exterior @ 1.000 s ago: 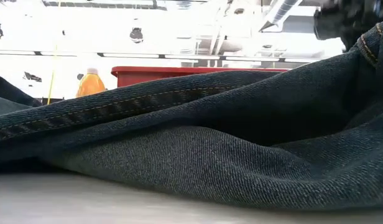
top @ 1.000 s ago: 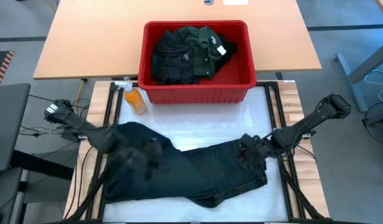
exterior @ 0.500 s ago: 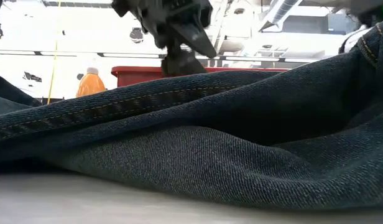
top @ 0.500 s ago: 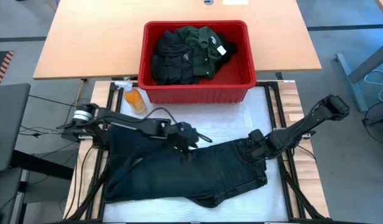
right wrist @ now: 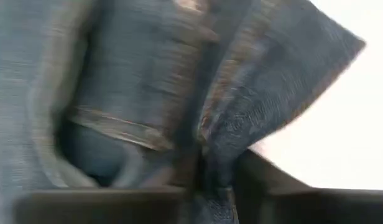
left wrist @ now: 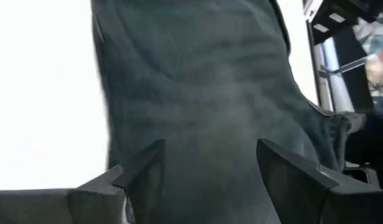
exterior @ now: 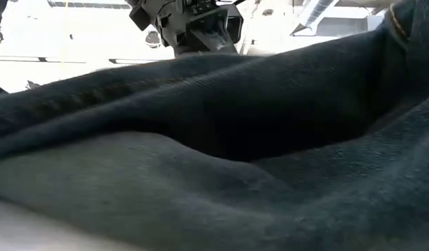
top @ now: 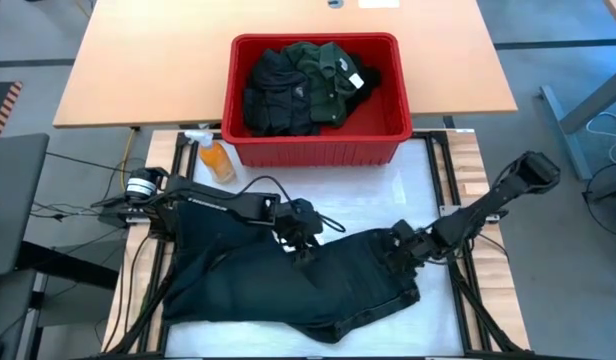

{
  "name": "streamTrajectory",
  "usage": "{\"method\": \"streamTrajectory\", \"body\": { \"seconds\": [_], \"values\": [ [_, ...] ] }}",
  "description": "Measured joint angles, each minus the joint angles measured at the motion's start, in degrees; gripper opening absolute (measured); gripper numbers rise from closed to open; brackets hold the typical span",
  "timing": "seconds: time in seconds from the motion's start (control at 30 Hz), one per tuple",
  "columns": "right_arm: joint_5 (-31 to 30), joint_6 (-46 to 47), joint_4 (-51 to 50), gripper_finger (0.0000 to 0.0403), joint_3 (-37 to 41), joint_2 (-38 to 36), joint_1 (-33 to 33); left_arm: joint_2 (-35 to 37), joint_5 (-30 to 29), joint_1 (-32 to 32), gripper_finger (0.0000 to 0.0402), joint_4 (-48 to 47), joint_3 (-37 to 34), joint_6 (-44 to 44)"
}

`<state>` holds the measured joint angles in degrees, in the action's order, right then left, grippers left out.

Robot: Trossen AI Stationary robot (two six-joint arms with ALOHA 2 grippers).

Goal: Fold laundry
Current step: Fold the blue pants

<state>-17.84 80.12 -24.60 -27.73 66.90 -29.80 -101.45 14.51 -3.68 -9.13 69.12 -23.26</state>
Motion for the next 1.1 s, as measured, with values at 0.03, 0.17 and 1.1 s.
{"method": "streamTrajectory", "body": {
  "seconds": [0.03, 0.17, 1.1],
  "values": [
    [-1.6, -4.5, 0.5, 0.0036, -1.2, -0.6, 0.1, 0.0, -1.2, 0.0, 0.0238, 0.4, 0.0, -0.2],
    [-3.1, -22.4, 2.9, 0.0041, -6.3, -1.1, 0.1, 0.0, -6.0, 0.4, 0.0238, 4.6, 0.0, -1.7],
    [-3.4, -31.9, 1.0, 0.0040, -12.8, -0.9, -3.9, -14.0, 7.3, 4.2, 0.0267, 41.2, 2.6, -15.4]
  ]
}}
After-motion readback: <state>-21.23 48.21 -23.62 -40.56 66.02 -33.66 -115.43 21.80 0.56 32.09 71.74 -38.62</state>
